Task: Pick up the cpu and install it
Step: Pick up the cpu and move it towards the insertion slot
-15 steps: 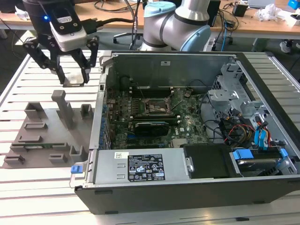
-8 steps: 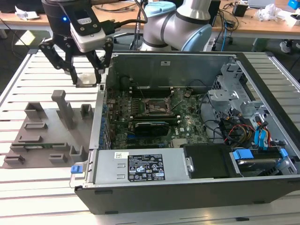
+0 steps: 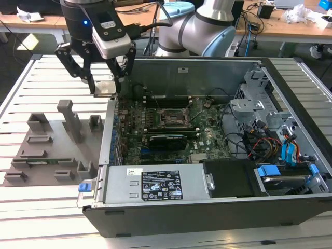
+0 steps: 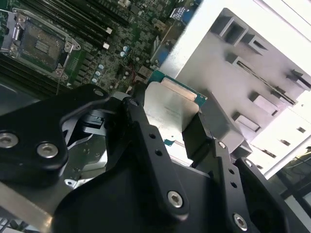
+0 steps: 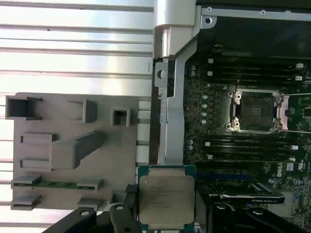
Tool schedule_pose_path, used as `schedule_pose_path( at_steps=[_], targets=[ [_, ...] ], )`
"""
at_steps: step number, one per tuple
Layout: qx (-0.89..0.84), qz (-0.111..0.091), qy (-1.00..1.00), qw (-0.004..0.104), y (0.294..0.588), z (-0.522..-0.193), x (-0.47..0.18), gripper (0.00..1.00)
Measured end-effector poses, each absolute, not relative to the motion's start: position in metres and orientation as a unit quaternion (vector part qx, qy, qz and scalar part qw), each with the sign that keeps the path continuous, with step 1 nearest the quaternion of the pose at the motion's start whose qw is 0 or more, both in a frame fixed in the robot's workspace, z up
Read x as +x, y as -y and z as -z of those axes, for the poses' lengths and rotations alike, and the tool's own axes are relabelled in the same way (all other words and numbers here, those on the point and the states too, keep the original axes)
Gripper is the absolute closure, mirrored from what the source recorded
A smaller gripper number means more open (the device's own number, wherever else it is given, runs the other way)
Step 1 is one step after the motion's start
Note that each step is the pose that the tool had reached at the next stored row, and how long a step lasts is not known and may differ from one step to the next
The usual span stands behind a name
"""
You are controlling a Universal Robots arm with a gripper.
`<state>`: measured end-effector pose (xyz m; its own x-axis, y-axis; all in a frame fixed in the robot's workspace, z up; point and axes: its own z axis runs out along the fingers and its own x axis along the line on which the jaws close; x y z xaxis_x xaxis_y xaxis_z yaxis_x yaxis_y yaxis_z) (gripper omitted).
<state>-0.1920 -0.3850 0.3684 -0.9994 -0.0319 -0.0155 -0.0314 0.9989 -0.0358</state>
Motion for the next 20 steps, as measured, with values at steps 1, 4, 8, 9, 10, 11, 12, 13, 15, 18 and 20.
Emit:
schedule_pose_path(
  at_steps=[1, 4, 8, 9, 10, 11, 12, 13, 15, 18, 20],
  targets=[
    [-0.016, 0.018, -1.0, 0.008, 0.385, -0.368, -0.19, 0.45],
    [-0.016, 0.018, -1.0, 0.008, 0.385, -0.367, -0.185, 0.45],
    [-0.016, 0.018, -1.0, 0.008, 0.385, -0.367, -0.18, 0.45],
    [-0.016, 0.018, -1.0, 0.008, 0.385, -0.367, -0.178, 0.45],
    [-0.016, 0.018, -1.0, 0.008, 0.385, -0.367, -0.176, 0.45],
    [-0.016, 0.018, -1.0, 0.008, 0.385, -0.366, -0.174, 0.45],
    [-0.016, 0.018, -1.0, 0.008, 0.385, -0.366, -0.173, 0.45],
    [-0.016, 0.018, -1.0, 0.008, 0.385, -0.366, -0.171, 0.45],
    [-0.016, 0.018, -1.0, 0.008, 0.384, -0.366, -0.168, 0.45],
    [-0.016, 0.018, -1.0, 0.008, 0.384, -0.365, -0.162, 0.45],
    [-0.016, 0.018, -1.0, 0.008, 0.384, -0.365, -0.159, 0.45]
  ],
)
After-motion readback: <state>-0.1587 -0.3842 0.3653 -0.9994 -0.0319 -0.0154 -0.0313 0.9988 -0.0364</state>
